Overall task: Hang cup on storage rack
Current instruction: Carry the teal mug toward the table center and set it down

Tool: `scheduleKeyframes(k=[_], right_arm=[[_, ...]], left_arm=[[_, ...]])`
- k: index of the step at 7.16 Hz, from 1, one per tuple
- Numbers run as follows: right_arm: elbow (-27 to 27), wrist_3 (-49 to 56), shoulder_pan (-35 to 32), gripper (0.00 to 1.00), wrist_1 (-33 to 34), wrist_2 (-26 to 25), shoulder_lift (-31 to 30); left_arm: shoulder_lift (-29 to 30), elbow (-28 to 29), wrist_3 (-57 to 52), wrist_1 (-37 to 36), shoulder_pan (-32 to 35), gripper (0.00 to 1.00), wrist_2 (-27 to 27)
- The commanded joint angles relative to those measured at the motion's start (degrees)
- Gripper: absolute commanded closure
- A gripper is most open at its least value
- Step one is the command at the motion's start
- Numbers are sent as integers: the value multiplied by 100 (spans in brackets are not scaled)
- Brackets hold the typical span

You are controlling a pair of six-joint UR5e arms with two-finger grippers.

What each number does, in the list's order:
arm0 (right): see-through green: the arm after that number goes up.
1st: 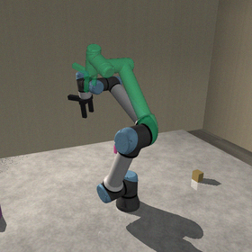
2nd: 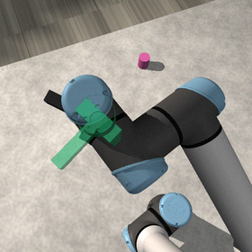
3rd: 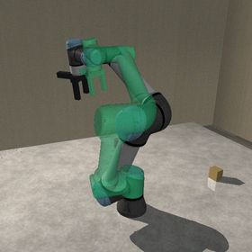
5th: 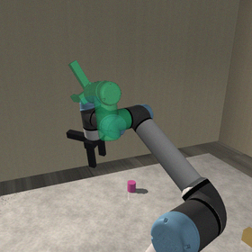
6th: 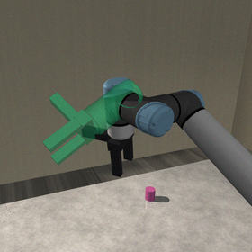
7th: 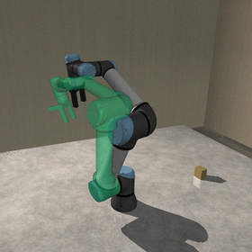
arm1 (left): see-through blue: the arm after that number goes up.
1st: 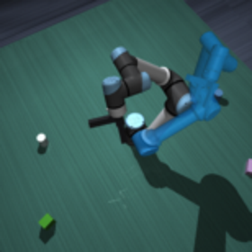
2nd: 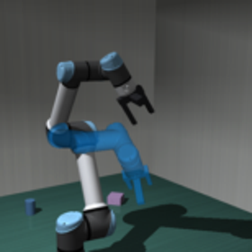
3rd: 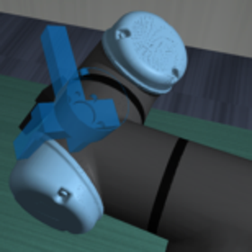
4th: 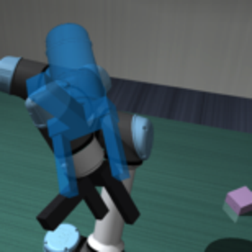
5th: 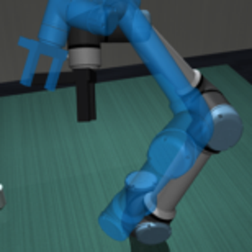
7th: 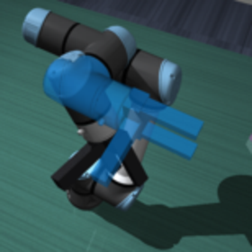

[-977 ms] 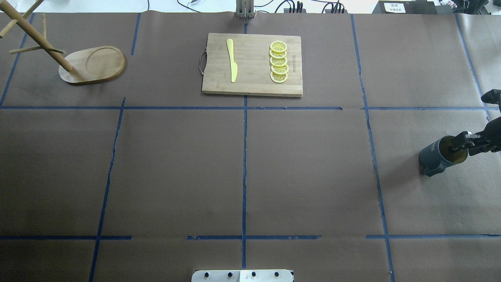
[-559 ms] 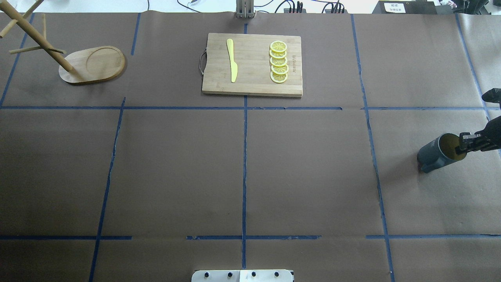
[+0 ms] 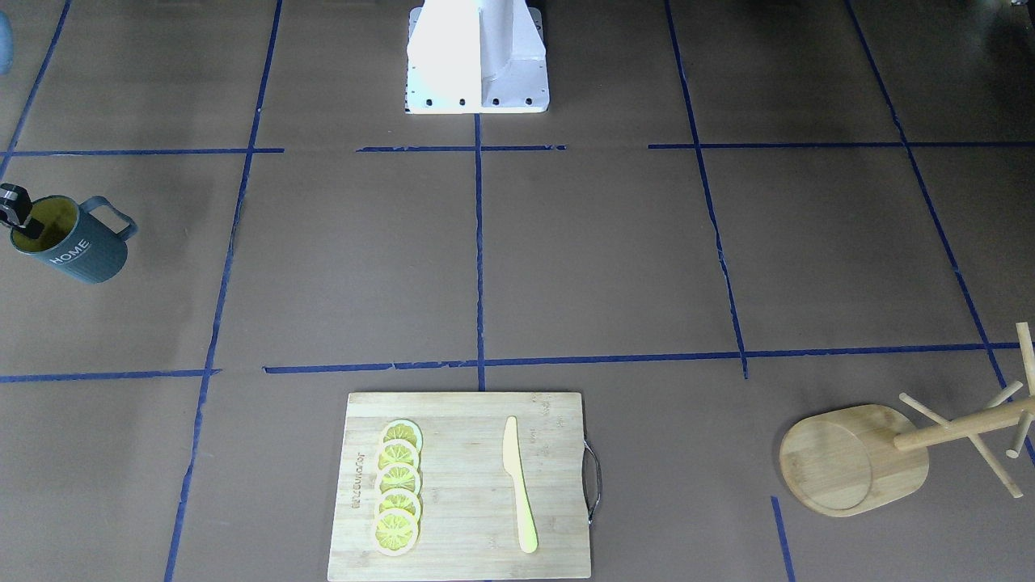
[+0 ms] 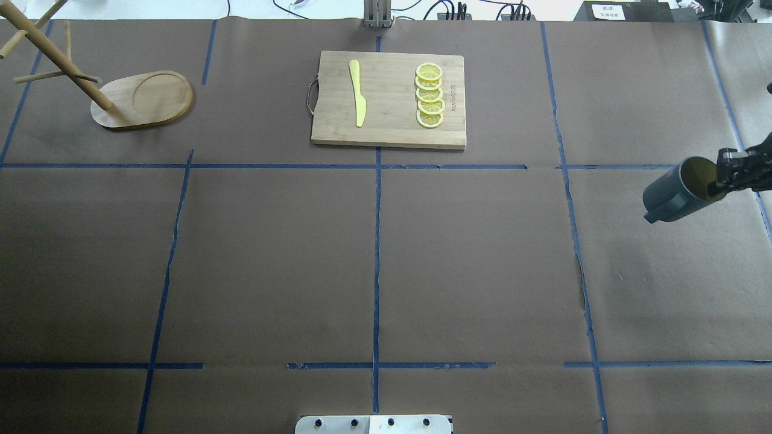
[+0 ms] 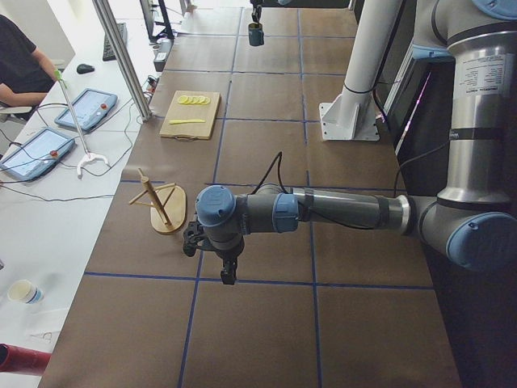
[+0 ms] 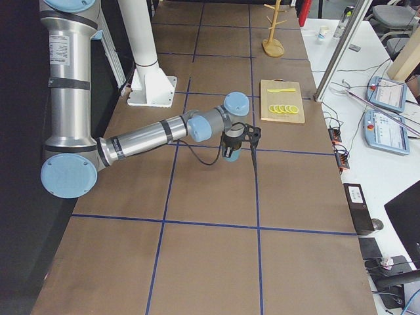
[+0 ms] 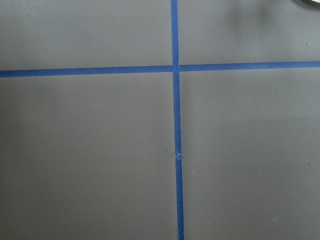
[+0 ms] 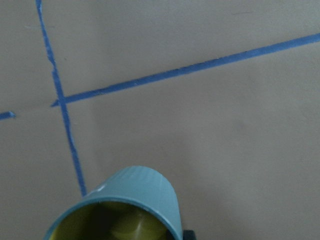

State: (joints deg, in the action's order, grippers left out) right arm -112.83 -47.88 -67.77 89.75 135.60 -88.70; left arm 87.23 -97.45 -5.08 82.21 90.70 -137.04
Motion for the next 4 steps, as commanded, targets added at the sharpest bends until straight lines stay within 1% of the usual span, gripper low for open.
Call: scheduleKeyframes(k=[1,2,3,4], right_arm=[[-266,-1156,514,100,1158,-51,1280],[-240,-1989,1111,100,1158,-312,1738],[-178,-2885,1891,100,1158,-785,2264],[153,-3616,2534,100,1150,-1312,2922]], left_arm=[[-22,-54,8,-3,9,0,-7],[-22,-46,8,-3,0,0,-7],[-22,-54,8,-3,9,0,-7],[-22,-55,8,-3,0,0,-7]])
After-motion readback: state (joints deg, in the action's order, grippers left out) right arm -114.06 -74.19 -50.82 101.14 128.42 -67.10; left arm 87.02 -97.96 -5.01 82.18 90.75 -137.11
